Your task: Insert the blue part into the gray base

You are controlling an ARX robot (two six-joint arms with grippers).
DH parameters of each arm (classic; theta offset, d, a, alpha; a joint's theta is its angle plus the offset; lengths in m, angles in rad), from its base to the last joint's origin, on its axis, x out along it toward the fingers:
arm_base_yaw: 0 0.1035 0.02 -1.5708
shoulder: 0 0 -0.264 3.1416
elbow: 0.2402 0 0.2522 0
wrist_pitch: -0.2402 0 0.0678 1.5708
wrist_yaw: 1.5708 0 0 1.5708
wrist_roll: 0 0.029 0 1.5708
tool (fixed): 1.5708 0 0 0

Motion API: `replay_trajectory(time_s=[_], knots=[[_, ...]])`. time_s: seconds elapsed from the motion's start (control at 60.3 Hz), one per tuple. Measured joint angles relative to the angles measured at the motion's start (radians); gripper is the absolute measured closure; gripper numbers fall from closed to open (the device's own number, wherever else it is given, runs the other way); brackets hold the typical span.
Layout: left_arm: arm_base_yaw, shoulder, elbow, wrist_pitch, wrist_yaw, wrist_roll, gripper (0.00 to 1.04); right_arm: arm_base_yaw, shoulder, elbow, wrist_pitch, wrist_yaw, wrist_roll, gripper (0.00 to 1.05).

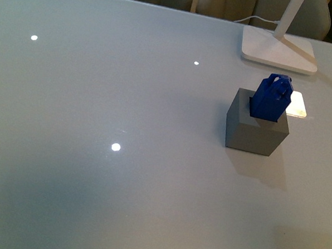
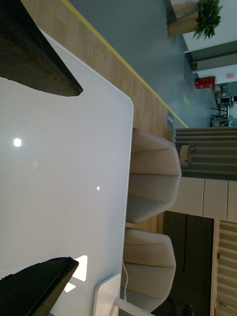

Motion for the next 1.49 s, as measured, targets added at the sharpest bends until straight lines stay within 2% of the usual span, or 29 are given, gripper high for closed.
replay_trajectory(time_s=[0.381,0.481,0.697,0.813,0.929,1.095,1.227,1.493], knots=[[0.0,0.0,0.0,0.0,0.0,0.0,0.07,0.0,-0.107,0.0,-0.108,0.0,0.0,1.03],[0.0,0.0,0.0,0.0,0.0,0.0,0.07,0.0,-0.243,0.0,-0.267,0.0,0.0,1.03],[0.0,0.0,0.0,0.0,0.0,0.0,0.07,0.0,-0.271,0.0,-0.278,0.0,-0.001,1.02],[0.0,0.0,0.0,0.0,0.0,0.0,0.07,0.0,-0.272,0.0,-0.278,0.0,-0.002,0.84],[0.0,0.0,0.0,0.0,0.0,0.0,0.07,0.0,-0.272,0.0,-0.278,0.0,-0.002,0.59],[0.0,0.0,0.0,0.0,0.0,0.0,0.07,0.0,-0.272,0.0,-0.278,0.0,-0.002,0.29],[0.0,0.0,0.0,0.0,0.0,0.0,0.07,0.0,-0.272,0.0,-0.278,0.0,-0.002,0.08],[0.0,0.0,0.0,0.0,0.0,0.0,0.07,0.0,-0.272,0.0,-0.278,0.0,-0.002,0.09]])
